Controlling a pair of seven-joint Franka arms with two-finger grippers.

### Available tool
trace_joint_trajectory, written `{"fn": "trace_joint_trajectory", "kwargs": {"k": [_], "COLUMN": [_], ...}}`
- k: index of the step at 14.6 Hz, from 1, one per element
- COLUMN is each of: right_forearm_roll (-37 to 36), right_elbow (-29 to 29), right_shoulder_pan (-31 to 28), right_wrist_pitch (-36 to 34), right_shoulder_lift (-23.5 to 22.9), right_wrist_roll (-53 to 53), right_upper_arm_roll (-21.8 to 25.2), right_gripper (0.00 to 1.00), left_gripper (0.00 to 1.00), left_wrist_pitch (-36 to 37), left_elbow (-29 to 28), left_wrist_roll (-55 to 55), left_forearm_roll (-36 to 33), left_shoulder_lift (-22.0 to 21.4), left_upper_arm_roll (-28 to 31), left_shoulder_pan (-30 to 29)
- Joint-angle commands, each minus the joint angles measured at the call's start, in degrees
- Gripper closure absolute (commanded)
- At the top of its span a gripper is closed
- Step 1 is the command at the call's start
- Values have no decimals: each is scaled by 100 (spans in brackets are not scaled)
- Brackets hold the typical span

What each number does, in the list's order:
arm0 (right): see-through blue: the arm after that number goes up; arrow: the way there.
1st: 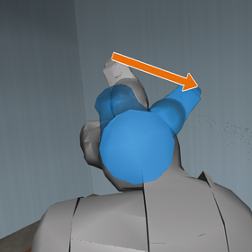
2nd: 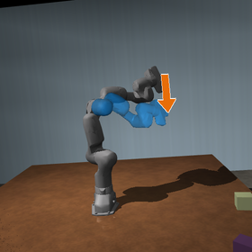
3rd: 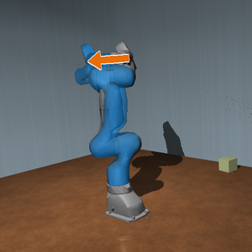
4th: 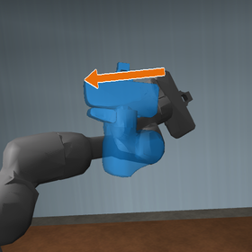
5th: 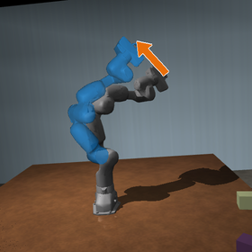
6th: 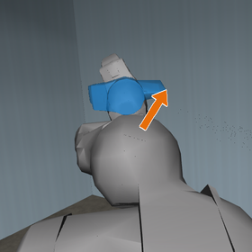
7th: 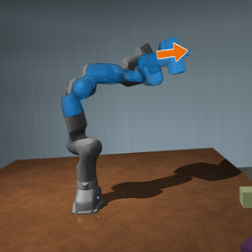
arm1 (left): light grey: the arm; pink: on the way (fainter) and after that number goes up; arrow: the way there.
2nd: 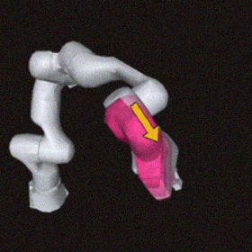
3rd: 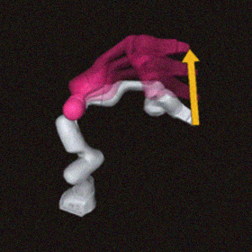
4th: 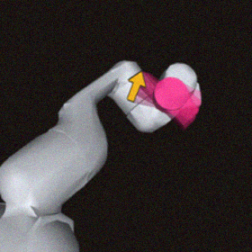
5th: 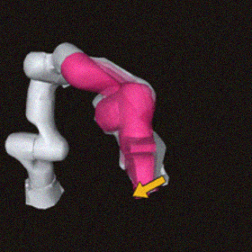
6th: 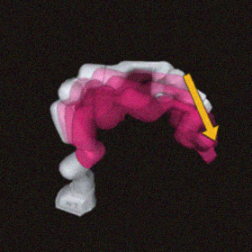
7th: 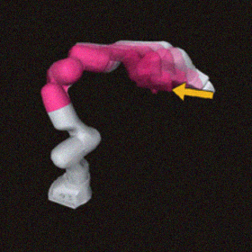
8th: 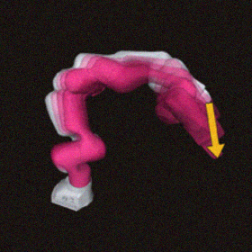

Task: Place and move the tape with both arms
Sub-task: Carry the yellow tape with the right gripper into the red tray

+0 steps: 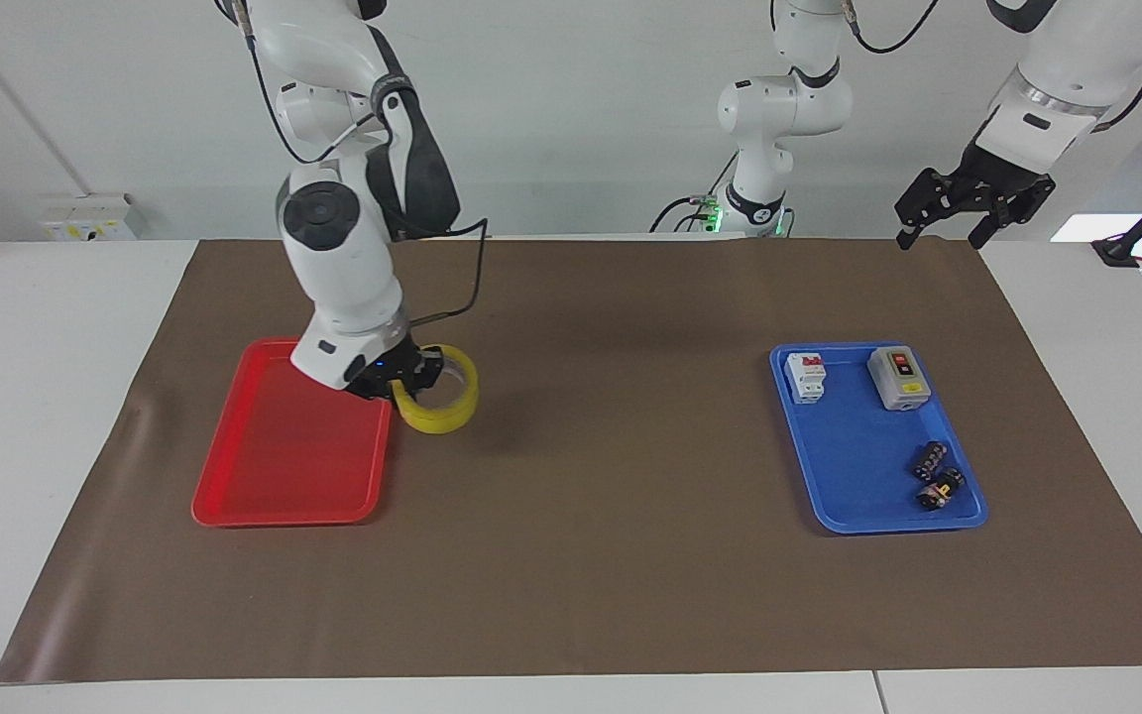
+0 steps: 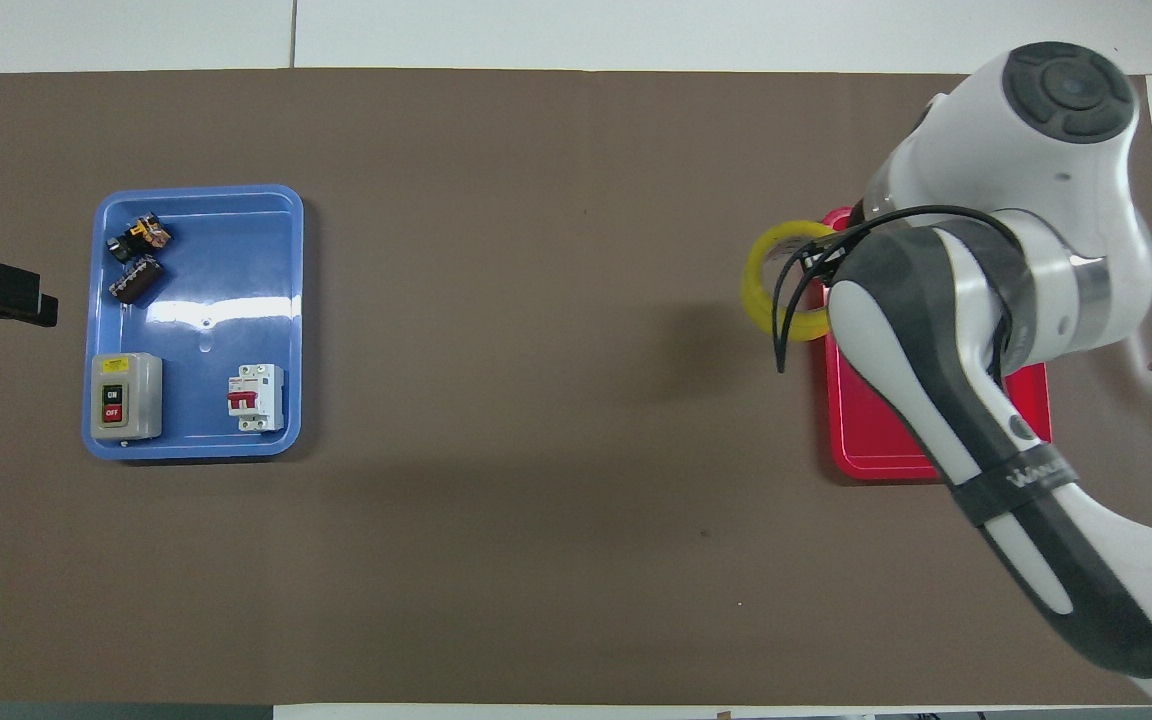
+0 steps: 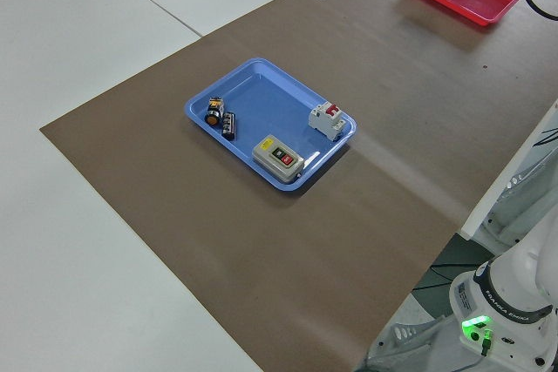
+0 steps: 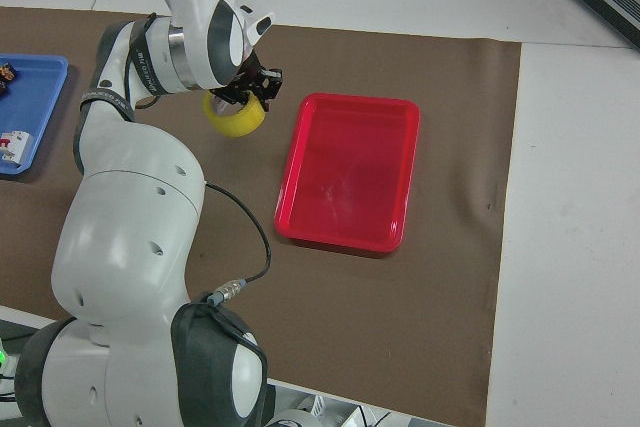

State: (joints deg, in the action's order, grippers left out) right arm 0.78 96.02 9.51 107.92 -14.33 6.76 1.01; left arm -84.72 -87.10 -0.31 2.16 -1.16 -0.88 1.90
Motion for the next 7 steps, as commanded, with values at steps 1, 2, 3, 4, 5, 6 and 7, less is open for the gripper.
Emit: {"fn": "trace_joint_trajectory", "kwargs": {"k": [1, 2, 3, 4, 5, 6, 7], "right_forearm_roll": [-43, -52, -52, -52, -52, -52, -43], "right_elbow": [328, 547, 845, 1300, 1679, 1918, 2094], "right_shoulder_pan": [-632, -817, -993, -1221, -1380, -1434, -1460], "right_wrist_pitch": [114, 245, 577, 1172, 1639, 1879, 2038], "right_shoulder_lift": [123, 201, 280, 386, 491, 553, 597], "right_wrist_roll": [1052, 1351, 1633, 2018, 2318, 2382, 2383], "right_upper_arm_roll": [-92, -92, -92, -92, -101, -92, -92], "right_gripper": [100, 100, 100, 100, 100, 100, 100], "left_gripper": [0, 0, 0, 0, 0, 0, 0], "left_wrist_pitch": [-105, -140, -167, -211, -263, -264, -307], "left_elbow": [176, 106, -60, -166, -237, -298, -412], "left_wrist_roll": [101, 101, 110, 110, 110, 118, 118], "left_forearm_roll": [4, 4, 4, 4, 4, -5, -5], "left_shoulder_lift": [160, 117, 73, -15, -33, -59, -121], "left_upper_arm_roll": [-35, -35, -35, -35, -35, -35, -35], "left_shoulder_pan": [-58, -67, -41, -14, -14, -23, -23]}}
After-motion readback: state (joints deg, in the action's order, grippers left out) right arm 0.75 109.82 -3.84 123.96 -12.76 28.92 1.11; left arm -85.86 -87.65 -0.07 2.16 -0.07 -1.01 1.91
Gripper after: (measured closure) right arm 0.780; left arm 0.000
